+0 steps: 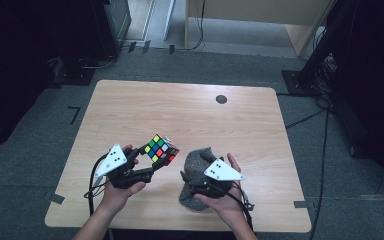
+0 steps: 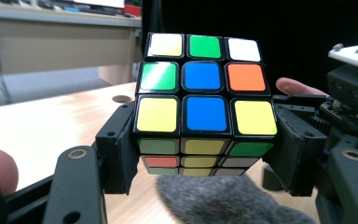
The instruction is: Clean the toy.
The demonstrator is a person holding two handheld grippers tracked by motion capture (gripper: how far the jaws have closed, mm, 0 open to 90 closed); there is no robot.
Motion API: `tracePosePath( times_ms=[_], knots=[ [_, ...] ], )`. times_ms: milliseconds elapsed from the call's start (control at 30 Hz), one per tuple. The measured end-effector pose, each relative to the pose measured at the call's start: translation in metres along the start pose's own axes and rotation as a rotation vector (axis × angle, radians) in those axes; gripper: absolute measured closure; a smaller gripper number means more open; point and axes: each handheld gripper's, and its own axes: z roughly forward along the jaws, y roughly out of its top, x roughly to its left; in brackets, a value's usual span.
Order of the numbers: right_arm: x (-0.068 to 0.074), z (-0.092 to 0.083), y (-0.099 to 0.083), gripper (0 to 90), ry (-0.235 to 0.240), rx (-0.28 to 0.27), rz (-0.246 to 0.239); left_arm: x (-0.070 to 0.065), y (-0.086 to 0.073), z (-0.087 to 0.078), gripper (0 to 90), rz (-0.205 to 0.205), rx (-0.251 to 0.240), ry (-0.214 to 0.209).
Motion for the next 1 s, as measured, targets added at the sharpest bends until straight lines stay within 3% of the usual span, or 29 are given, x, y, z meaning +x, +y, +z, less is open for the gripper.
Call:
tracePosePath(
  times_ms=[133,367,633,800,900,1000],
  knots=[
    [0.016,-0.001,0.006,13.3,0.028,-0.036,-0.064,-0.005,-0.002,0.006,34.5,-0.004,0.036,-0.023],
    [0.031,0.000,0.008,14.5,-0.025,-0.041,-0.193,-0.015,-0.003,0.014,34.5,-0.030,0.073,-0.099],
    [0.035,-0.002,0.008,26.8,-0.088,-0.078,-0.238,-0.018,-0.006,0.021,34.5,-0.057,0.124,-0.157],
    [0.038,-0.003,0.008,31.8,-0.103,-0.060,-0.309,-0.017,-0.007,0.023,34.3,-0.055,0.146,-0.164],
    [0.037,-0.003,0.008,33.9,-0.082,-0.050,-0.299,-0.018,-0.006,0.022,31.3,-0.019,0.137,-0.152],
    [0.035,-0.004,0.009,34.7,-0.069,-0.045,-0.275,-0.015,-0.003,0.017,28.2,-0.021,0.109,-0.161]
  ],
)
